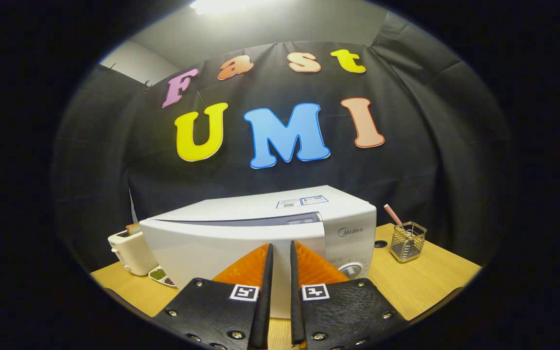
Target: Open the microwave, put the food inside, and close the microwave door.
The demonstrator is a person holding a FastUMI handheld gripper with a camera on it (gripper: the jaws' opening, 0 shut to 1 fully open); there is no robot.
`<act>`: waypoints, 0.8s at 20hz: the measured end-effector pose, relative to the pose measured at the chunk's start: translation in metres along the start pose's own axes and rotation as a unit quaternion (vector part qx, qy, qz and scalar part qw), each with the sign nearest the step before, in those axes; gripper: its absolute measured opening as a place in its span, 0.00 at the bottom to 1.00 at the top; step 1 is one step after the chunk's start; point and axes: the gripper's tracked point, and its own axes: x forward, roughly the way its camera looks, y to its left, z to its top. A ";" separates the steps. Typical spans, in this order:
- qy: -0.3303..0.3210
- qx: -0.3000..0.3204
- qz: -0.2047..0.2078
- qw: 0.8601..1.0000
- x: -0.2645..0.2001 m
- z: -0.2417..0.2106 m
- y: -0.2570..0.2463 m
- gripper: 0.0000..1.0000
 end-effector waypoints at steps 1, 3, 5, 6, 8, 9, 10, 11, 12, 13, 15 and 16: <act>0.002 -0.001 0.001 1.000 0.005 0.000 -0.001 0.18; 0.006 -0.002 0.005 1.000 0.015 0.000 -0.006 0.18; 0.008 0.008 0.007 1.000 0.018 0.002 -0.006 0.18; 0.005 0.006 0.007 1.000 0.020 0.003 -0.006 0.18; 0.003 0.000 0.010 1.000 0.021 0.003 -0.007 0.18; 0.000 -0.004 0.011 1.000 0.023 0.005 -0.008 0.18; 0.001 -0.007 0.012 1.000 0.025 0.004 -0.008 0.18; 0.005 -0.011 0.008 1.000 0.030 0.003 -0.011 0.18; -0.004 -0.007 0.010 1.000 0.025 0.005 -0.012 0.18; 0.003 -0.008 0.010 1.000 0.030 0.003 -0.010 0.18; -0.003 -0.025 0.012 1.000 0.032 0.004 -0.012 0.19; -0.008 -0.031 0.014 0.999 0.029 0.006 -0.012 0.18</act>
